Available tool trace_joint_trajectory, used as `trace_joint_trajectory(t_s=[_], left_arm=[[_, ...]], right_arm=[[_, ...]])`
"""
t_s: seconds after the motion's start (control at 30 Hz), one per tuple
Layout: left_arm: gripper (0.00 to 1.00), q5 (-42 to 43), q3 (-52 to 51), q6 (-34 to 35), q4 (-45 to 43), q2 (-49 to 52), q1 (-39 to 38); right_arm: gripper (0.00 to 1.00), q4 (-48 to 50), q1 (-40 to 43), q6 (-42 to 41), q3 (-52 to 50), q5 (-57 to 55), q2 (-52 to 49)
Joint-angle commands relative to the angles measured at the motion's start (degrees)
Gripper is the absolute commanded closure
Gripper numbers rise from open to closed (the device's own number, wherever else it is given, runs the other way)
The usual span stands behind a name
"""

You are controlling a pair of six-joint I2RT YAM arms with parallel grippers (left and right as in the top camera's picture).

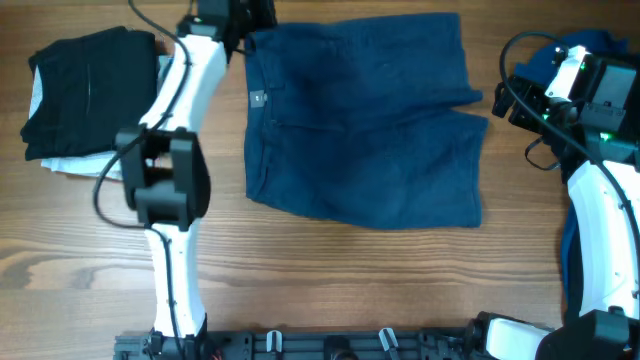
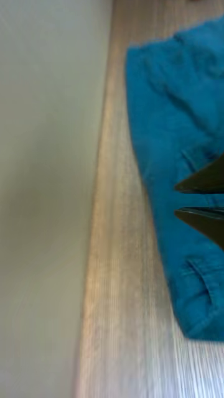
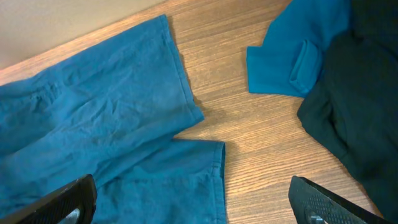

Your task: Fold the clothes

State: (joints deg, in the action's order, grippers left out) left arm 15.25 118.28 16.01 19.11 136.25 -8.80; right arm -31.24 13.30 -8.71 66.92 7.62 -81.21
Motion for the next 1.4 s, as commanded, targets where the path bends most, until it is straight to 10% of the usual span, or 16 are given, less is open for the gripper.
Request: trace_joint_trajectory(t_s=[0.0,0.47,0.7,0.93,1.17,1.37], left_arm=[[0.91,-0.31,-0.63,0.39,-2.64,6.58,0.28],[0.96,-2.91,0.04,0.31,-1.49,2.23,1.25],[0.65,-2.86,0.04,-0.15,31.95,-19.47,1.68],[0.33,6.45,-1.84,-14.86,63.98,-23.69,1.97],[0.35,9.77,-12.48,-15.63,65.66,-23.69,2.67],[0.38,10.27,-26.62,-15.58,46.47,-23.69,2.97]], right_arm=[[0.0,0.15,0.28,-0.33,0.57,-0.81,-0.22],[0.0,0.15,0.28,-0.33,0.57,-0.81,-0.22],[0.0,0.13,0.28,-0.33,0.57,-0.81,-0.22],[0.0,0.15,0.28,-0.33,0.57,-0.81,-0.22],[0.0,0.15,0.28,-0.33,0.57,-0.81,-0.22],[0.0,0.15,0.28,-0.33,0.57,-0.81,-0.22]])
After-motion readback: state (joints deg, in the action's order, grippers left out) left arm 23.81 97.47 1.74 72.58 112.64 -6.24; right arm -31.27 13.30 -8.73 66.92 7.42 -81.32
